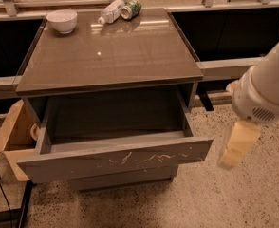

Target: Close top drawer

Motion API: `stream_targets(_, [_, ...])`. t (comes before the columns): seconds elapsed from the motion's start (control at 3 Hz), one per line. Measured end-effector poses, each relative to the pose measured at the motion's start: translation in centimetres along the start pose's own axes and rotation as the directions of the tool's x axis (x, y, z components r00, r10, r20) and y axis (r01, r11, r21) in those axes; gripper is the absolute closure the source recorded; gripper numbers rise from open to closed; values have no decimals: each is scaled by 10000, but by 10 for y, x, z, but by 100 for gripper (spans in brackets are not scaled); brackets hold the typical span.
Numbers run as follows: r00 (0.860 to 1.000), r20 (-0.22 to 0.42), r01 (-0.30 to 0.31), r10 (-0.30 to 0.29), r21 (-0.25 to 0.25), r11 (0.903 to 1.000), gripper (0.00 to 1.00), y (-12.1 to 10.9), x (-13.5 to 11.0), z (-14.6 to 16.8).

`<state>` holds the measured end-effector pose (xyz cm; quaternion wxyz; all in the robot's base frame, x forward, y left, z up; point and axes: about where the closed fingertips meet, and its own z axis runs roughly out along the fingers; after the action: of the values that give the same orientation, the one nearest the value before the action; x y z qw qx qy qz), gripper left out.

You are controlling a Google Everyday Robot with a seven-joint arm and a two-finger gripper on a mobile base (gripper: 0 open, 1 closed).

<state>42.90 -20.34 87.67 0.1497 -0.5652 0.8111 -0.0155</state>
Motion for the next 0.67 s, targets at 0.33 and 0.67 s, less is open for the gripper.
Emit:
stream_targets(0.33, [9996,-278,2,-29,-976,9952,0,43,22,47])
stream_targets(0.67, [9996,-278,1,-29,-981,9952,0,43,22,48])
